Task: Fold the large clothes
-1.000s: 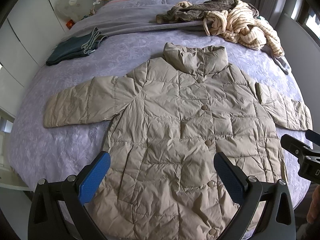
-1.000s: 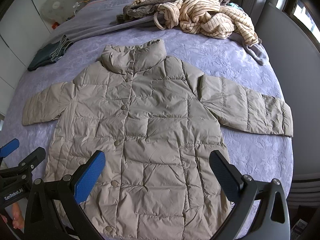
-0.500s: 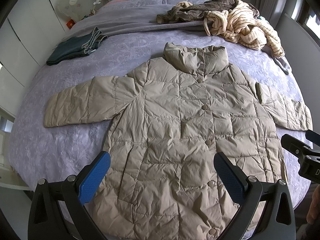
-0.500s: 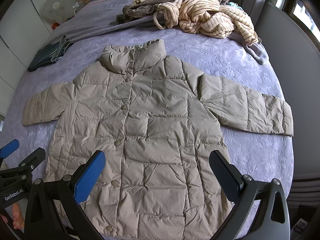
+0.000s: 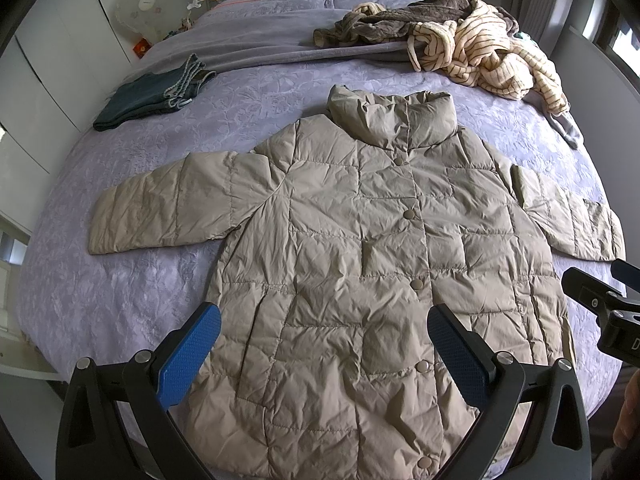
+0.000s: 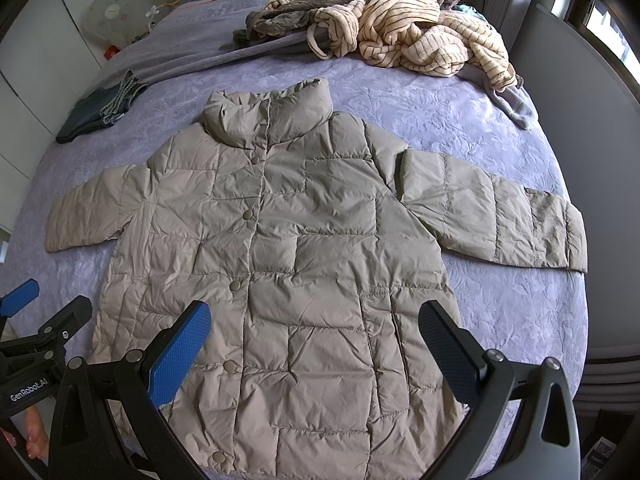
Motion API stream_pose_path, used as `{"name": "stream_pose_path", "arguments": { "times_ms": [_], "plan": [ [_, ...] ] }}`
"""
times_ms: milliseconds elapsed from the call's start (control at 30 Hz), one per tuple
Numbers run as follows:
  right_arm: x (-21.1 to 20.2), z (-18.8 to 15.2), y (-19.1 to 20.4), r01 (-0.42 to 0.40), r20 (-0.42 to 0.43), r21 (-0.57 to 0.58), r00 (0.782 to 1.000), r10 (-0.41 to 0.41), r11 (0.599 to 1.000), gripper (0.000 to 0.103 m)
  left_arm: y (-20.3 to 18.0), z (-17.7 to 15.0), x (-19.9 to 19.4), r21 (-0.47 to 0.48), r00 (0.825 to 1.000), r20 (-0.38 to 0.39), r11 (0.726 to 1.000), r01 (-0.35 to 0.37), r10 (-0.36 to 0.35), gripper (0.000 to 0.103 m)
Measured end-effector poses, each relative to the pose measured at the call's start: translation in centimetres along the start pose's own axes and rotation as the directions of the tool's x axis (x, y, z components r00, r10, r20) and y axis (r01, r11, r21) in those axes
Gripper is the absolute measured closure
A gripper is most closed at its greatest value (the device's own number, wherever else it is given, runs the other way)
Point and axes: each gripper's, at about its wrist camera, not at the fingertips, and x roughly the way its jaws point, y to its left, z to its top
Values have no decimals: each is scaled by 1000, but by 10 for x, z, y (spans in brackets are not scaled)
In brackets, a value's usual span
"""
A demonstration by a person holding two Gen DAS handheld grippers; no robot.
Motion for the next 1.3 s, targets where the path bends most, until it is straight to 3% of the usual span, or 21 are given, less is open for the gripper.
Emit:
{"name": "stream_pose_path", "arguments": {
  "times_ms": [867, 1167, 1300],
  "plan": [
    [-1, -1, 0, -1, -1, 0, 1000, 1, 1000, 0, -2, 3, 10, -6, 1000, -6, 1000, 12, -12, 0],
    [10, -6, 17, 5, -26, 28, 1000, -4, 1000, 0, 34, -4, 27, -40, 994, -46, 994, 98, -100, 0],
    [31, -10, 20, -50, -38, 84, 998, 54, 995, 0, 65, -2, 50, -80, 989, -60, 988, 129, -134, 0]
  ]
}}
